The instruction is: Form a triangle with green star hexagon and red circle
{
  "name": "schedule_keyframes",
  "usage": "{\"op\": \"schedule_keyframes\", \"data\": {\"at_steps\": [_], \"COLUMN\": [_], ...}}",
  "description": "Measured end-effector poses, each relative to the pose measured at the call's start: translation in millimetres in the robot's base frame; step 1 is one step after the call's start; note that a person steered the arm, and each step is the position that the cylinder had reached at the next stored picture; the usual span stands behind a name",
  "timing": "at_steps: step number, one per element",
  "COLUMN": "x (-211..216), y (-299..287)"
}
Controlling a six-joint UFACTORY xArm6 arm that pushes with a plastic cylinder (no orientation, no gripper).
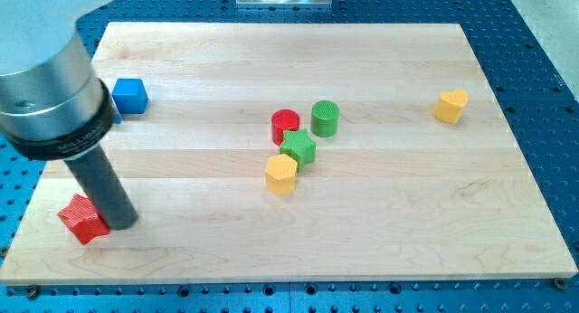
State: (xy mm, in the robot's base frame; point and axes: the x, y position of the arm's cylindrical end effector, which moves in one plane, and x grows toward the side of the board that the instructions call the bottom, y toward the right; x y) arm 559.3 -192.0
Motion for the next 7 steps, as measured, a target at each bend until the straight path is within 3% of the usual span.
{"op": "schedule_keyframes", "data": {"at_steps": [1, 3, 4, 6, 7], "x": [0, -62, -109, -116, -128], "y": [25, 183, 196, 202, 238]}}
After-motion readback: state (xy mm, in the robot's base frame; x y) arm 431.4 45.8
